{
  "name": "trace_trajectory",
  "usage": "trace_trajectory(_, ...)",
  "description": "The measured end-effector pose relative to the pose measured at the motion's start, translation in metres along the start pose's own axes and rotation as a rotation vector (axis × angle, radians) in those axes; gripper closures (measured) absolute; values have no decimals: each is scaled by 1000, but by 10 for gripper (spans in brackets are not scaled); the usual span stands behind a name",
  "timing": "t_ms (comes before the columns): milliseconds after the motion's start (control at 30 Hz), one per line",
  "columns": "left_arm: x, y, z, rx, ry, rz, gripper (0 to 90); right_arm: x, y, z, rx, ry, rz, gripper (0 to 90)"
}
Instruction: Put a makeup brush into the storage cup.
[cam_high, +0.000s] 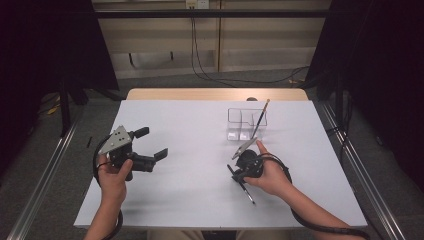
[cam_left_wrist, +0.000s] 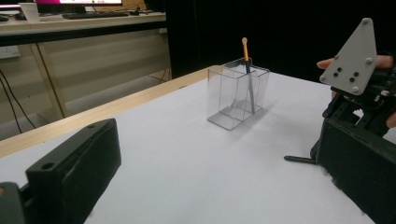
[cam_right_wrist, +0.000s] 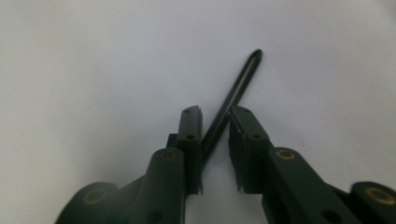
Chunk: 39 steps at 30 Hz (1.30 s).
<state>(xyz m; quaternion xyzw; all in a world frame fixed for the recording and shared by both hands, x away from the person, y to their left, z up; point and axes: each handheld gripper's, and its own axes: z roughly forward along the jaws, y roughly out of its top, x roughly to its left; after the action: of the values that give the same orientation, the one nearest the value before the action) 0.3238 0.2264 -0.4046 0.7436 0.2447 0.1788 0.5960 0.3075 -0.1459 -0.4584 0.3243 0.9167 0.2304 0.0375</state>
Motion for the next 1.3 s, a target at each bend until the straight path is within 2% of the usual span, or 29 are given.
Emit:
trace_trajectory(67, 0, 0, 0, 1, 3, 2, 0, -2, -1, 0, -6, 6, -12, 821)
trace_trajectory(100, 0, 0, 0, -3, 4, -1, 0, -3, 0, -1, 9, 4, -40, 846)
trace_trajectory(200, 1, 1, -1, -2, 7, 3, 0, -4, 4, 0, 36, 9, -58, 845)
trace_trajectory(333, 2, 0, -2, -1, 7, 1, 0, -6, 6, 0, 51, 19, -52, 844)
trace_trajectory(467, 2, 0, -2, -1, 9, -3, 0, -7, 5, 0, 46, 28, -24, 832)
trace_trajectory(600, 2, 0, -2, 1, 6, 0, 0, -7, 6, -2, 68, 36, -15, 766)
trace_trajectory(700, 1, 0, -2, 2, 7, 1, 0, -6, 5, -4, 93, 21, -22, 741)
trace_trajectory(1300, 1, 2, 4, 12, -1, 9, 0, -4, -20, -19, 136, 23, -2, 756)
